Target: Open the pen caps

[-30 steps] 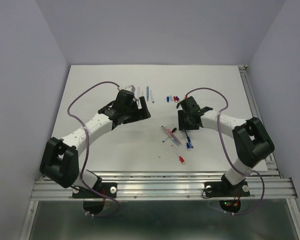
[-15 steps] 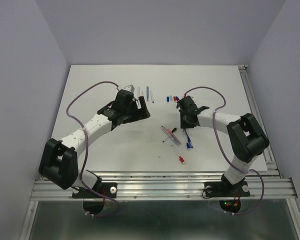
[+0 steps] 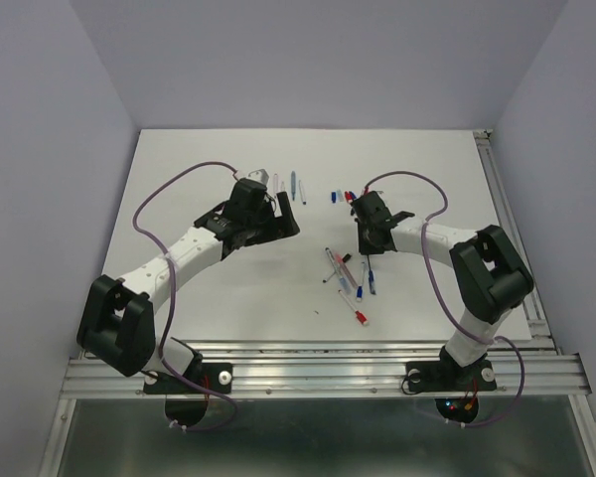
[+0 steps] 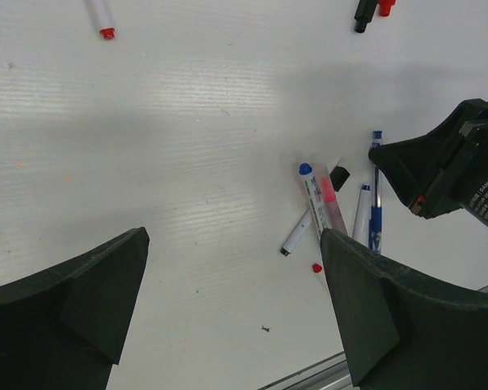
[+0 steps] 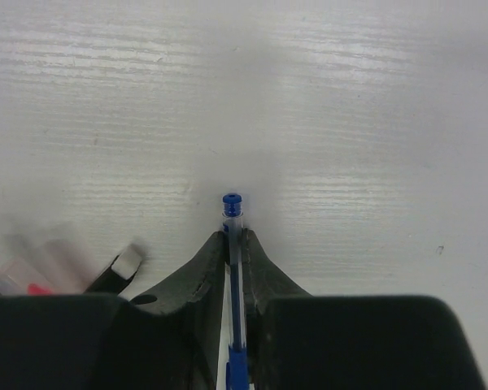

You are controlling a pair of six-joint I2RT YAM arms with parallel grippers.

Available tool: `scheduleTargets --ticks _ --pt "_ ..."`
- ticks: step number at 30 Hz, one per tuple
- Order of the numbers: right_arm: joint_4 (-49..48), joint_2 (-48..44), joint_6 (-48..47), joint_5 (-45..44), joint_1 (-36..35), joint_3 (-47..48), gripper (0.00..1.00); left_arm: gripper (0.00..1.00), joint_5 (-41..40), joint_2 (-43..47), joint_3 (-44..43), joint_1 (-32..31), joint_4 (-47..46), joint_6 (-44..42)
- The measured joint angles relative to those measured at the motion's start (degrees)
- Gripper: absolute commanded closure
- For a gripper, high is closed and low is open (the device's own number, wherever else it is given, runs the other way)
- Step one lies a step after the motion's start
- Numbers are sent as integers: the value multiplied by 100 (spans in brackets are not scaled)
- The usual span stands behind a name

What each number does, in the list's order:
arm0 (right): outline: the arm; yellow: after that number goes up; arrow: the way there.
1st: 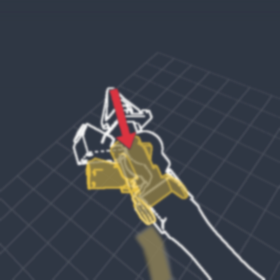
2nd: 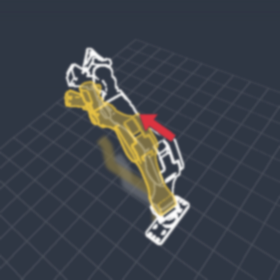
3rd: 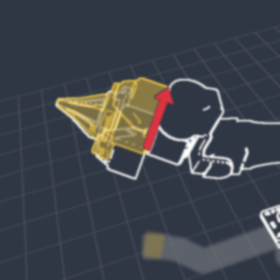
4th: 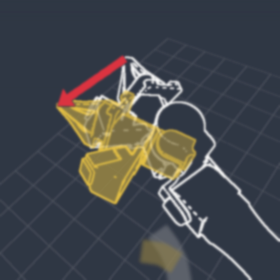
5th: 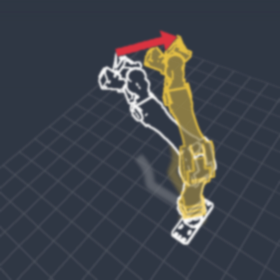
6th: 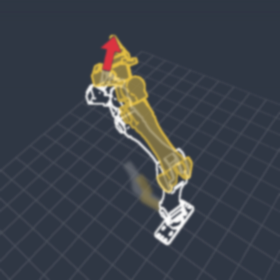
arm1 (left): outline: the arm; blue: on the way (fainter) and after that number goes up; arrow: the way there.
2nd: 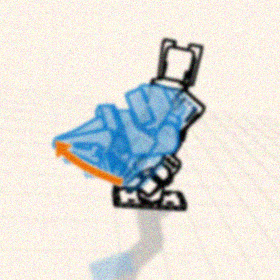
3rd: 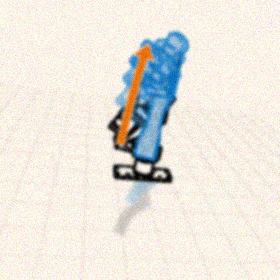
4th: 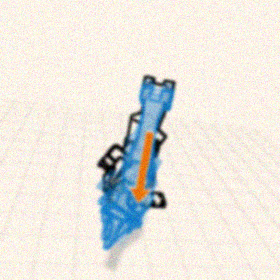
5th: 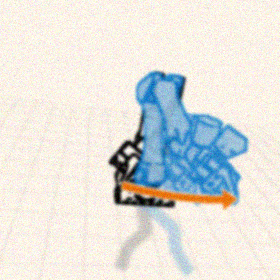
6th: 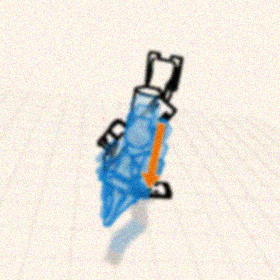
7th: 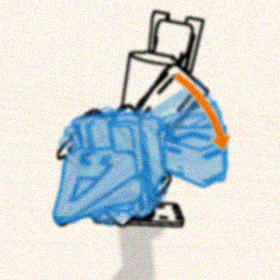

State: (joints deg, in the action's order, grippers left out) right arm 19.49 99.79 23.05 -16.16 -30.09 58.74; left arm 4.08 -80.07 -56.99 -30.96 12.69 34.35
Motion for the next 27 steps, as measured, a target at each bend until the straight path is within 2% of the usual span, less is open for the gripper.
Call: scheduleTargets --ticks 7,12,19,27 --pt "157 -313 -170 -208 0 4 96 1 179 0 -7 -245 -42 -177" --pt "127 -1316 -85 -155 0 4 97 1 680 0 -13 -518 -404 -367" --pt "-350 -2345 1016 -20 0 0 96 1 1547 0 -13 -1027 -1346 -501" --pt "-1045 -2712 2258 122 0 -15 96 5 1821 -219 -101 -1325 -1915 -588"
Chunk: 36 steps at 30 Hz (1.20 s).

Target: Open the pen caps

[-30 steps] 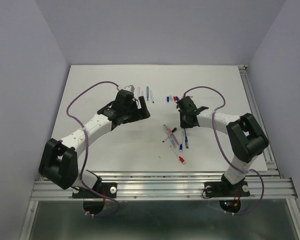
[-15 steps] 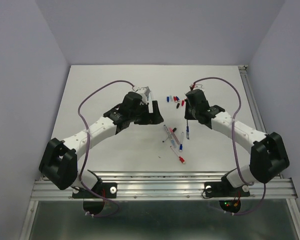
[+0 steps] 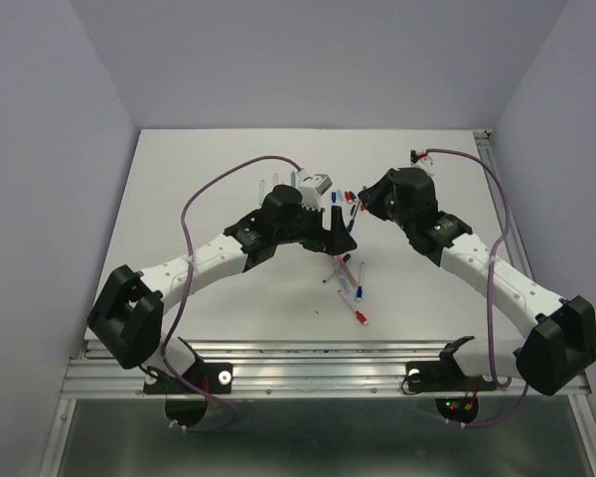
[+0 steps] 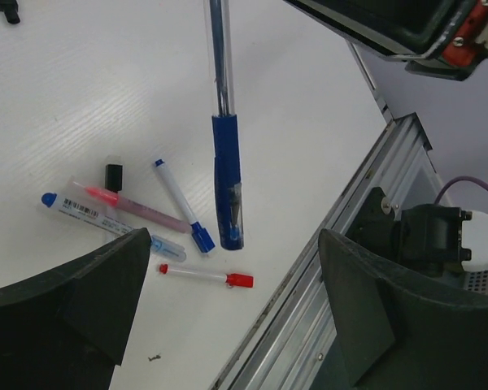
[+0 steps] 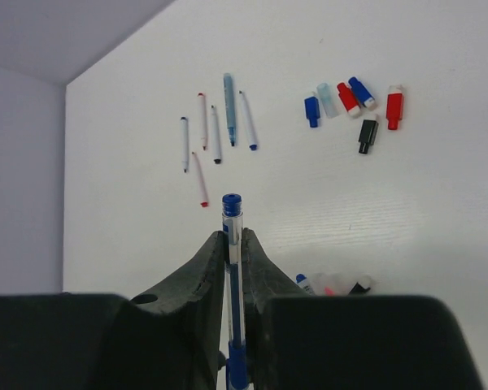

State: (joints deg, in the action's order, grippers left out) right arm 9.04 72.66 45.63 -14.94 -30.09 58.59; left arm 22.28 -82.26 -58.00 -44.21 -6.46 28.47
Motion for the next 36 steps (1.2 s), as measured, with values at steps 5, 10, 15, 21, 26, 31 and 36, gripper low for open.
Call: scheduleTargets --ticks 5,10,15,21,26,31,36 --pt "-72 2 306 262 0 0 96 19 9 -330 -131 4 -98 -46" --pt "-101 2 415 481 0 0 96 66 33 -437 -243 4 -129 -103" --pt "-120 0 431 551 0 0 83 100 -11 -437 -291 17 -136 -107" --pt "-236 26 387 831 2 0 52 100 -44 -446 -293 39 -149 -118" --pt "-299 179 365 1235 0 -2 59 100 -114 -446 -291 15 -168 -96" --pt "-310 205 358 1471 0 -57 93 100 -210 -446 -308 15 -195 -35" --pt "-332 205 229 1355 9 -57 99 100 -245 -446 -350 17 -188 55"
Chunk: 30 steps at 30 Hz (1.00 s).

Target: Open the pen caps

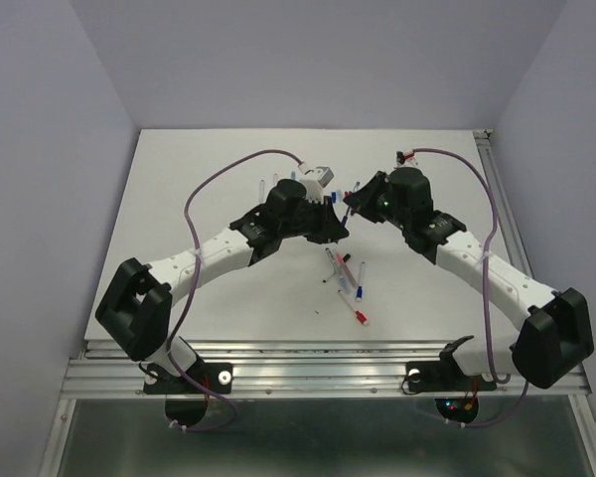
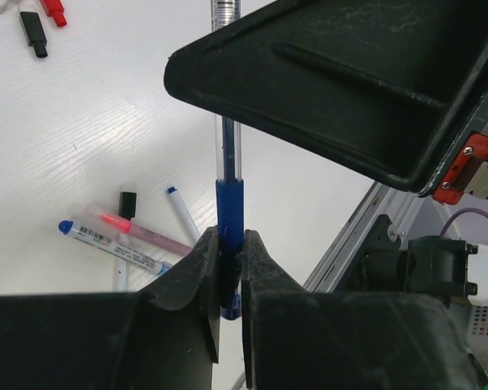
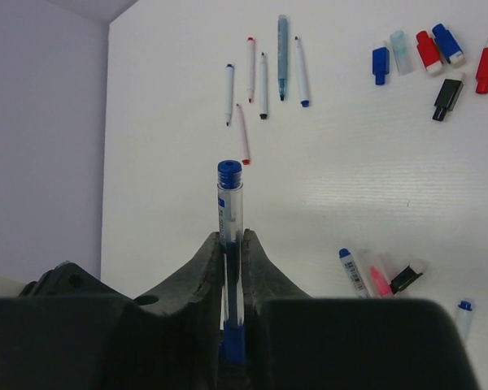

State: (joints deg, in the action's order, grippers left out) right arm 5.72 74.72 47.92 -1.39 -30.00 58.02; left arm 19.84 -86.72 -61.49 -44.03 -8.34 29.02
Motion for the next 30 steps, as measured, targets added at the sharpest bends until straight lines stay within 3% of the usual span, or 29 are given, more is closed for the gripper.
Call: scheduleTargets --ticks 5,15,17,20,23,27,30 --pt "76 192 -164 -284 -2 125 99 100 -39 79 260 20 -221 35" --pt "400 833 -203 492 61 463 99 100 -234 680 1473 140 -997 306" --pt "249 885 -409 -72 269 568 99 100 74 835 1622 98 -614 319" --pt "-68 1082 -675 -944 1443 909 99 100 483 1025 1840 -50 -50 337" --pt "-164 1154 -772 -1432 2155 1062 99 100 767 1019 1845 -101 245 330" --pt "-249 1248 -879 -1467 2275 1213 99 100 723 973 1775 -98 568 238" --pt "-234 1237 -984 -1207 2210 1202 99 100 444 579 1211 -79 1040 142"
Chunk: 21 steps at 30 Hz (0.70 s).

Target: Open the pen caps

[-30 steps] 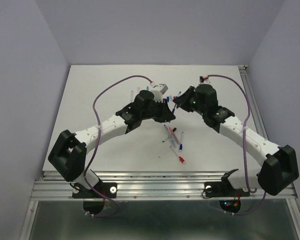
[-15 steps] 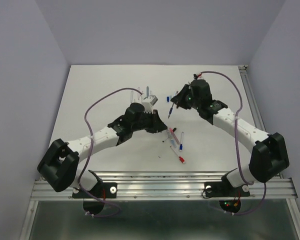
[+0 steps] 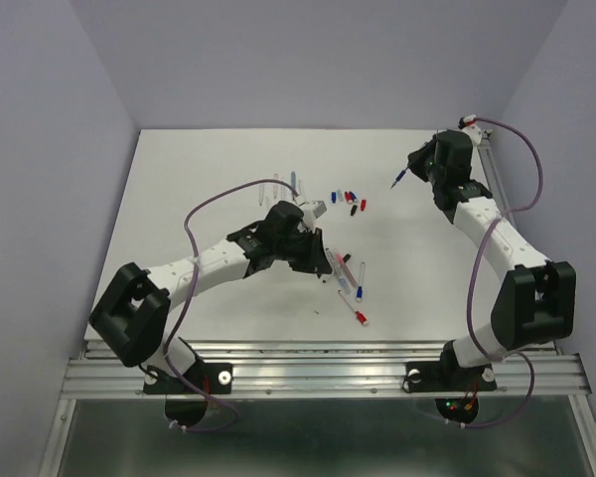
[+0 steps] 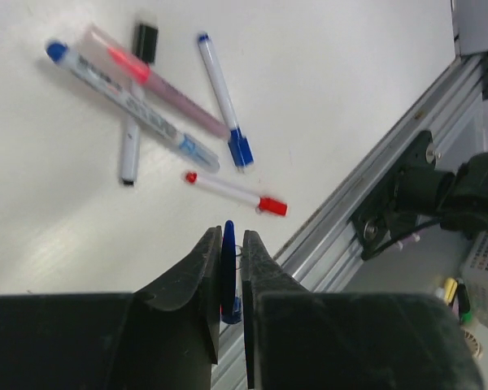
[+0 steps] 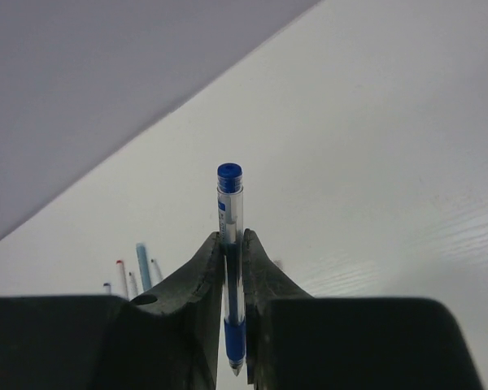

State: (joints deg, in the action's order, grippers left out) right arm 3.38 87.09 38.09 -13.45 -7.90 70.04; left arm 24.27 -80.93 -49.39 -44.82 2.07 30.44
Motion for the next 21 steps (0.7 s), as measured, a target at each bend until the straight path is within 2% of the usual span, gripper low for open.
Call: scheduleTargets --ticks 6,10,14,16,21 --pt "-22 -885 -133 638 -44 -1062 99 100 -527 -1497 -1853 511 323 -55" --pt "186 -1405 -234 914 -44 -1436 98 100 -798 -2721 -3300 815 597 -57" --pt "520 -1759 -367 1117 -44 -1626 97 94 -1027 -3724 -4409 960 1016 -57" --pt "658 -1902 -431 1174 -44 -1722 97 92 -1082 -4037 -4743 955 1209 -55" --pt "1012 -2199 -590 1196 -44 -2004 96 78 -1228 -4616 -5388 918 1657 -35"
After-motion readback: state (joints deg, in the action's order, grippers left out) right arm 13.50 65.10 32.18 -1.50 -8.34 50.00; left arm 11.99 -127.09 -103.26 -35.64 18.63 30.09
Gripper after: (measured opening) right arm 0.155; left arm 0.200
